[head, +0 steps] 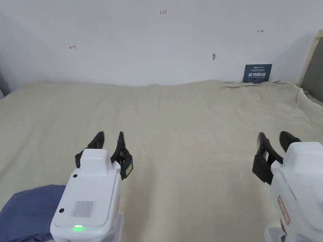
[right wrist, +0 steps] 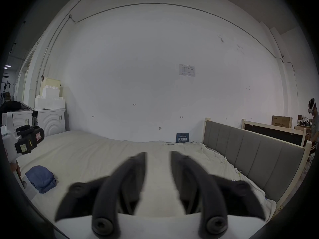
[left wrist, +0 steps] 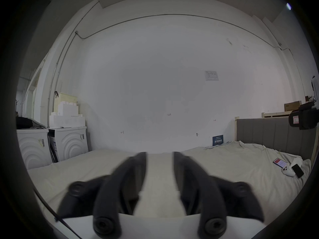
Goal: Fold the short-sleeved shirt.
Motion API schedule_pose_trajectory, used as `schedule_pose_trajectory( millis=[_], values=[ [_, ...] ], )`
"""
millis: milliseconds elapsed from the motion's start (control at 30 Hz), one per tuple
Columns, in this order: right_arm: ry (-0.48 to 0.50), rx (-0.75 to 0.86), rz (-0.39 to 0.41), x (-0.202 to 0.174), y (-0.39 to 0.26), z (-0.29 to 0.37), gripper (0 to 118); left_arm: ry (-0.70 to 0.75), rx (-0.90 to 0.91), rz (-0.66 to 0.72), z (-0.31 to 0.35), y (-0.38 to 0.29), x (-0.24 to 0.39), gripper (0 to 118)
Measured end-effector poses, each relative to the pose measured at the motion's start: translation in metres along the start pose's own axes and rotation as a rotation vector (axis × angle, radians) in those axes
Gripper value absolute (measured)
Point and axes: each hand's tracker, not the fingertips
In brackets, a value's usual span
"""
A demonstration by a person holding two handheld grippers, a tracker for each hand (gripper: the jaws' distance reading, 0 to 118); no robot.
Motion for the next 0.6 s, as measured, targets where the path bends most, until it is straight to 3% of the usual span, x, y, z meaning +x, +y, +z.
schedule_pose_trajectory(
  millis=[33, 67, 100, 133, 600],
  values=[
    [-0.004, -0.004, -0.001, 0.0002, 0.0003, -0.0004, 89, 0.004, -0.003, 0.006, -0.0005, 0.0001, -0.0014, 83],
    [-0.002, -0.006, -0.003, 0.0007, 0.0006, -0.0009, 104, 0.007, -0.004, 0.011, -0.001, 0.0001, -0.0028, 99],
    [-0.005, -0.006, -0.004, 0.0019, 0.0006, -0.0015, 111, 0.01, -0.004, 0.014, -0.0016, 0.0003, -0.004, 114],
    [-0.004, -0.001, -0.007, 0.0023, 0.0007, -0.0012, 113, 0.015, -0.005, 0.014, -0.0022, 0.0004, -0.0047, 118],
    [-0.008, 0.004, -0.025, 0.0056, 0.0032, -0.0004, 113, 0.012, 0.024, 0.002, 0.0003, 0.0025, -0.0047, 118]
  ],
)
